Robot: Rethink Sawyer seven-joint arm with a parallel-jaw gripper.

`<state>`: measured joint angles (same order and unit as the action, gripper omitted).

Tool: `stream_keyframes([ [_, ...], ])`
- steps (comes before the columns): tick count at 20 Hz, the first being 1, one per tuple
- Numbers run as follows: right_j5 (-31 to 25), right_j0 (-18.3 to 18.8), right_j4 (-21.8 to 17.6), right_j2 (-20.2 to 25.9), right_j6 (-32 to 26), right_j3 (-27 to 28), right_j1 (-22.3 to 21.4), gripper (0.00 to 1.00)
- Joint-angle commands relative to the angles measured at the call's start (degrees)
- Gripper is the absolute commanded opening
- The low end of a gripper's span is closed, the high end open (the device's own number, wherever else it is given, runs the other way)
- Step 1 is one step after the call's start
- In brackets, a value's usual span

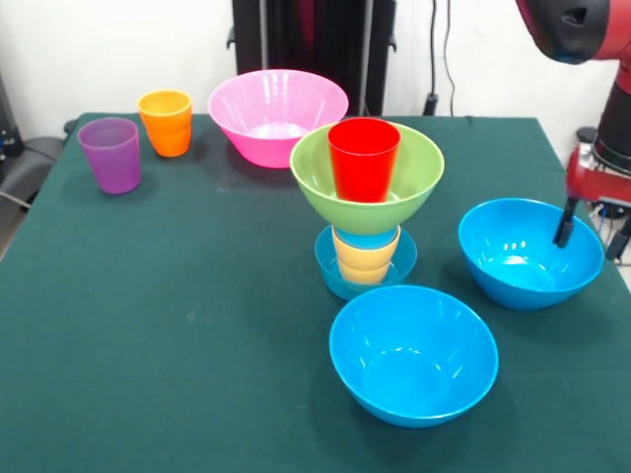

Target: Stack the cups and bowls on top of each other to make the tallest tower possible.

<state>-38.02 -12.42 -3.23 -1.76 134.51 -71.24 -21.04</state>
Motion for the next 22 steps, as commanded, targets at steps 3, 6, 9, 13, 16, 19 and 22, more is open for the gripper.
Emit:
stream_keyframes([
  [3, -6.20, -0.85, 0.40, 5.92, -0.41, 4.72, 4.58, 1.00],
  [6, -6.78, -1.58, 0.35, 5.05, 0.73, 6.59, 6.47, 1.00],
  [9, -8.23, -2.48, 0.26, 3.86, 1.87, 9.03, 8.10, 1.00],
  [13, -9.50, -2.80, 0.37, 3.23, 2.10, 10.62, 8.92, 1.00],
  [16, -9.15, -2.85, 0.52, 3.19, 2.14, 10.00, 8.89, 1.00],
  [19, -9.12, -2.79, 0.51, 2.86, 2.37, 9.50, 8.75, 1.00],
  [22, -9.38, -3.51, 0.38, 1.07, 4.37, 8.01, 7.47, 1.00],
])
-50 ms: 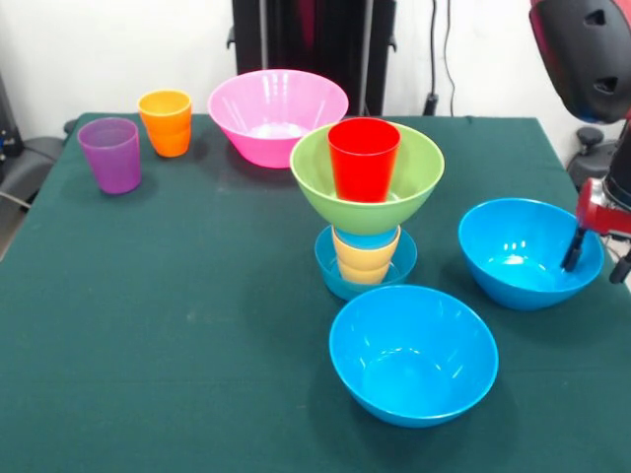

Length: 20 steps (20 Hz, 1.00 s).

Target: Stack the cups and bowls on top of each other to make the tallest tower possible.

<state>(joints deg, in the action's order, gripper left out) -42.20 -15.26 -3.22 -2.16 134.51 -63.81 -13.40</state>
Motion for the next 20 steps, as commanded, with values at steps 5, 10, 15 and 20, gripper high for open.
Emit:
stream_keyframes([
  [5, -4.74, -1.43, -0.31, -0.01, 4.18, -0.30, -0.97, 1.00],
  [10, -5.73, -1.65, 0.26, -0.42, 3.99, 0.15, -0.71, 0.00],
  [15, -7.27, -2.24, -0.28, -1.38, 3.73, 1.35, -0.19, 0.00],
  [20, -6.65, -2.37, 0.20, -1.86, 4.17, 0.95, -0.21, 0.00],
])
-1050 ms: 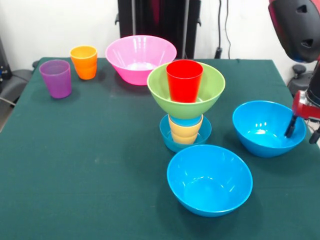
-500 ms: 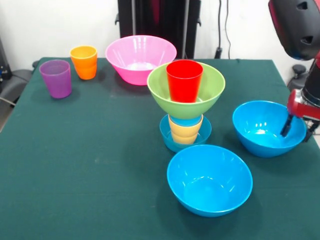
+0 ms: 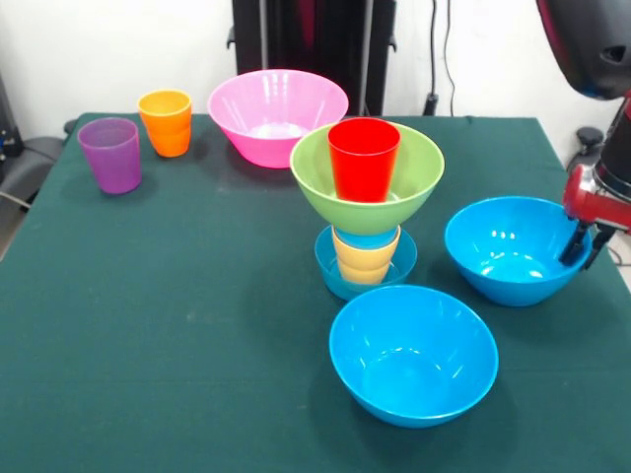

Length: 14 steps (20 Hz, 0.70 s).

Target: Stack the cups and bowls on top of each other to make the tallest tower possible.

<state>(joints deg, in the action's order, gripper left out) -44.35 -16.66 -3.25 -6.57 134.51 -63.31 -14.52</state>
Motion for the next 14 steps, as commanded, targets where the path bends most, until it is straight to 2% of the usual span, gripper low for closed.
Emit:
stream_keyframes([
  [1, -4.41, -0.72, 0.20, 2.73, 3.59, 0.23, 0.77, 0.00],
  [7, -5.94, -0.19, 0.10, 2.34, 2.45, -2.09, -1.56, 0.00],
  [14, -17.33, -3.89, -0.61, -3.70, 6.30, -1.40, -5.49, 0.00],
])
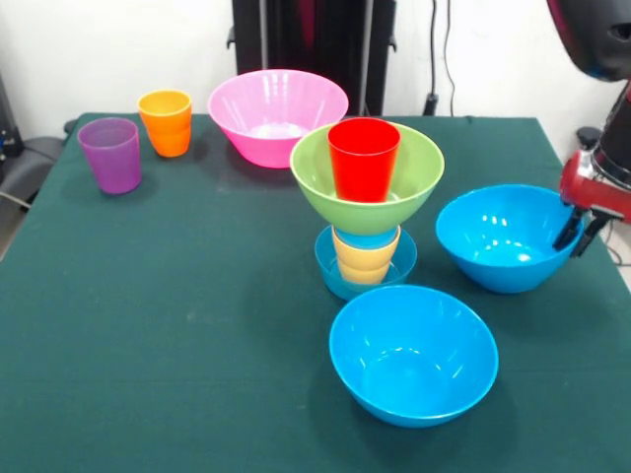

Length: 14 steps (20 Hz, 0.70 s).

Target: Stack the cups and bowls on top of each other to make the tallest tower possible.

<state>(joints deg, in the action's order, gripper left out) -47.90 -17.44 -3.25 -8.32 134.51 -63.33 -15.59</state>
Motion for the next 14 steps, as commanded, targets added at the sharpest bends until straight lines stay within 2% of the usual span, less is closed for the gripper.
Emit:
stream_keyframes([
  [1, -15.83, -3.87, -0.58, -3.08, 7.40, -0.98, -4.76, 0.00],
  [5, -22.35, -5.19, 0.47, -5.26, 10.03, 1.88, -4.81, 0.00],
  [7, -23.35, -4.98, 1.32, -5.18, 10.80, 2.50, -4.54, 0.00],
  [14, -29.78, -2.93, 4.19, -4.35, 9.12, 3.31, -6.96, 0.00],
])
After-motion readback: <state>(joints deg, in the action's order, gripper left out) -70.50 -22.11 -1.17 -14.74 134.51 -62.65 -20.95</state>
